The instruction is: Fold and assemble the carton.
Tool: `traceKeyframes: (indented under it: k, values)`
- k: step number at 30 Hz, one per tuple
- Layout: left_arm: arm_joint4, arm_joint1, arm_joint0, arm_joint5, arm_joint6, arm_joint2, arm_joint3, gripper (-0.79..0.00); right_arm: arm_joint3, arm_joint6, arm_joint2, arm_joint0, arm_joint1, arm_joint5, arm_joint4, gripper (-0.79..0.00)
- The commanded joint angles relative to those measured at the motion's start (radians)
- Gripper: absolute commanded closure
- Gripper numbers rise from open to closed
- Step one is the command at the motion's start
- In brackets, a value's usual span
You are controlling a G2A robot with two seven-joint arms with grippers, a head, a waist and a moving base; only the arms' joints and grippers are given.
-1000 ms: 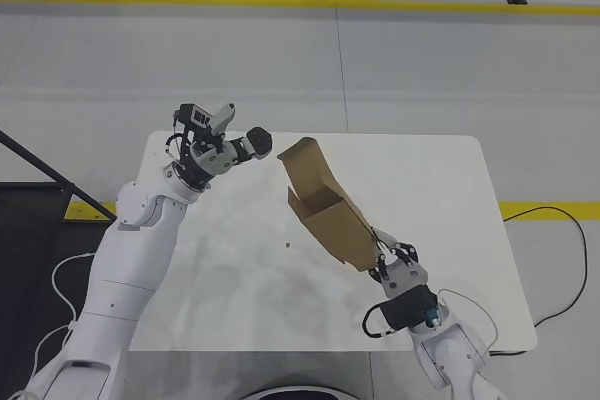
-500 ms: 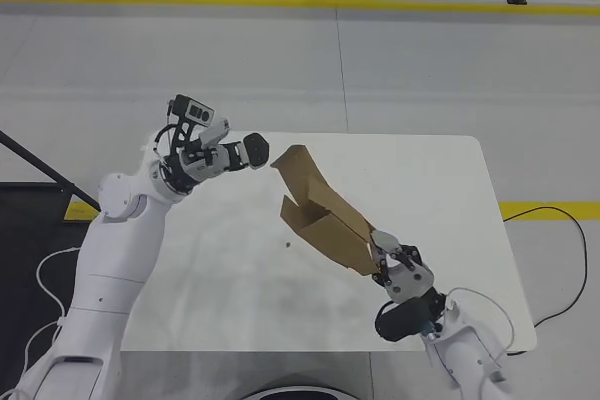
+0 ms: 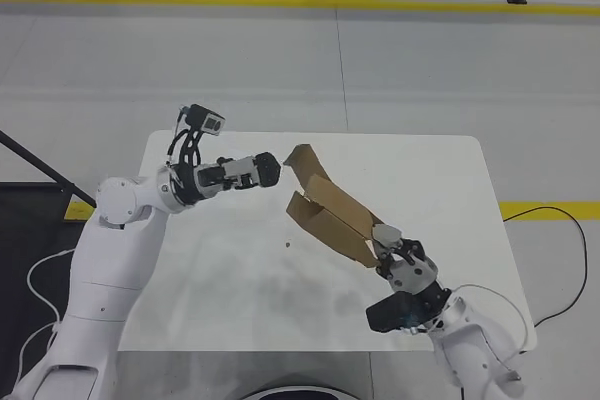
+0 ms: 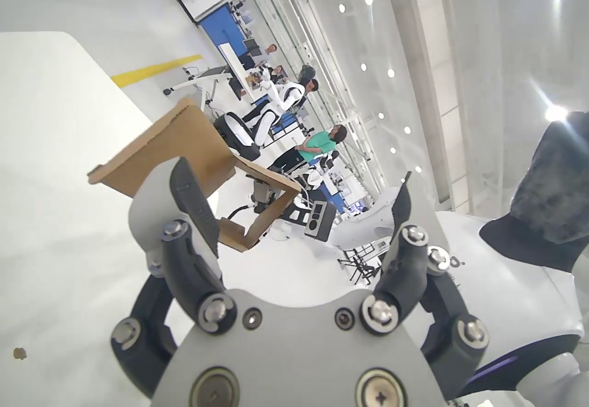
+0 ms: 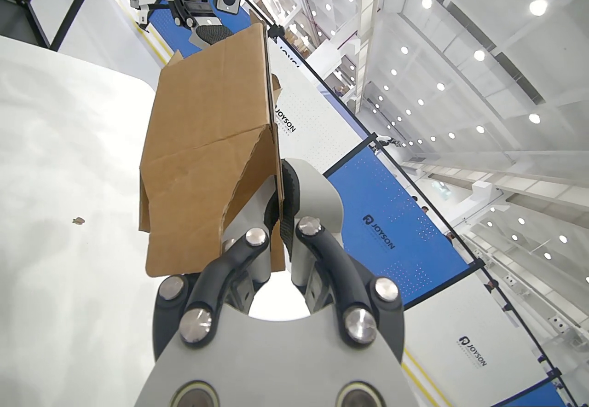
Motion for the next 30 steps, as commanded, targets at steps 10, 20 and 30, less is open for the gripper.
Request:
traceKeyframes:
  k: [10, 20, 30]
  values:
    - [0.058, 0.031, 0.095, 0.027, -0.091, -0.048, -0.143, -0.785, -0.007, 0.021, 0.033, 0.013, 0.007, -0.011, -0.094, 0.0]
    - [0.07, 0.035, 0.118, 0.03, -0.072, -0.062, -0.179, -0.785, -0.007, 0.021, 0.033, 0.013, 0.007, -0.011, -0.094, 0.0]
    - [0.07, 0.042, 0.102, 0.007, -0.138, -0.045, -0.168, -0.785, -0.004, 0.067, 0.034, 0.03, 0.009, -0.095, -0.057, 0.0]
